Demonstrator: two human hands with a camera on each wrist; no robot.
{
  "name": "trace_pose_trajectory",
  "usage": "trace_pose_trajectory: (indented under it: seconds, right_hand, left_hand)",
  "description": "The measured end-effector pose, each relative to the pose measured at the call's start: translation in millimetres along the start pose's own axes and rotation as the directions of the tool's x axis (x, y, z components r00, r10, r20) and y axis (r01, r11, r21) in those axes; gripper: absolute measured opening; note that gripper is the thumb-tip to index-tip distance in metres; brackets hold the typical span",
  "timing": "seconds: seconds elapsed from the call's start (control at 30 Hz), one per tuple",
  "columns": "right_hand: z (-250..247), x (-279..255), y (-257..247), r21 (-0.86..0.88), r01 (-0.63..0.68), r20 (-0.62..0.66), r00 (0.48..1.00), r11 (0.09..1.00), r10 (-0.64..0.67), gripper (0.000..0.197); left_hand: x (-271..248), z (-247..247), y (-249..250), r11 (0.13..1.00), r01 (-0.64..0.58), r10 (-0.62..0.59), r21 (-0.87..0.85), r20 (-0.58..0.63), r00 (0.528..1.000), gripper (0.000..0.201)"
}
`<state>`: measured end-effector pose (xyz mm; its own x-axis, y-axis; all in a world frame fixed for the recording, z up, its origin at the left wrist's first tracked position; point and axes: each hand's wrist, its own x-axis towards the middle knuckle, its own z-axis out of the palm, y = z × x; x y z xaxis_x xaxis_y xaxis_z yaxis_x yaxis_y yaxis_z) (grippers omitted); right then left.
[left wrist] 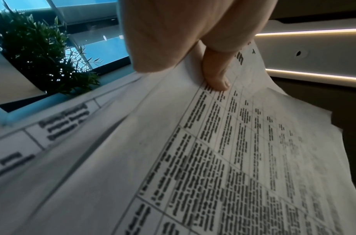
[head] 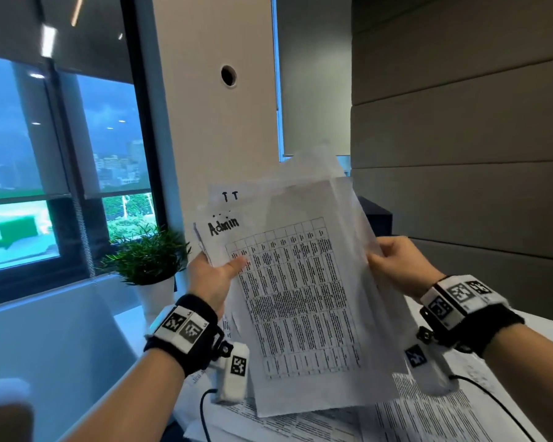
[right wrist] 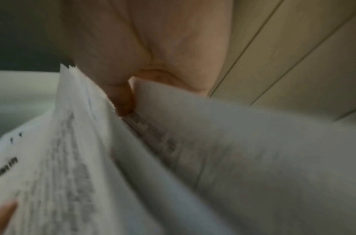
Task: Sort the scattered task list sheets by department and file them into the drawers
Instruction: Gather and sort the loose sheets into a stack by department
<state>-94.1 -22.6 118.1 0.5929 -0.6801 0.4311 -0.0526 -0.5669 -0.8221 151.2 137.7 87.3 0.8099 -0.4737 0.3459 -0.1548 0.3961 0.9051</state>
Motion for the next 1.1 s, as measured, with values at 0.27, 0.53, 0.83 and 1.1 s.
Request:
trace_pose_trajectory:
  seconds: [0.27, 0.53, 0.83, 1.1]
  right_hand:
    - [7.5, -5.2, 7.0, 0.368, -0.130, -0.034, 0.988, 0.921, 0.153, 0.036]
    - [9.7, -19.0, 7.1, 0.388, 0.016, 0.128, 0.989, 0.921, -0.071, 0.071]
    - [13.8, -26.4, 31.9, 0.141, 0.082, 0.083, 0.992, 0.987, -0.094, 0.052]
    - [4.8, -26.8, 36.9, 0.016, 0.225, -0.051, 0.973, 0.974, -0.224, 0.070]
  left_hand:
    - [-11.4, 12.2, 1.7, 0.997, 0.004, 0.000, -0.081, 0.046, 0.999, 0.031]
    - [-17.6, 25.3, 6.2, 0.989, -0.145, 0.138, -0.019, -0.204, 0.969, 0.026]
    - [-50.2, 28.3, 3.0, 0.988, -0.146, 0.145, 0.040, 0.039, 0.989, 0.028]
    - [-49.6, 31.6, -3.6, 0.993, -0.071, 0.054, 0.092, 0.178, 0.983, 0.021]
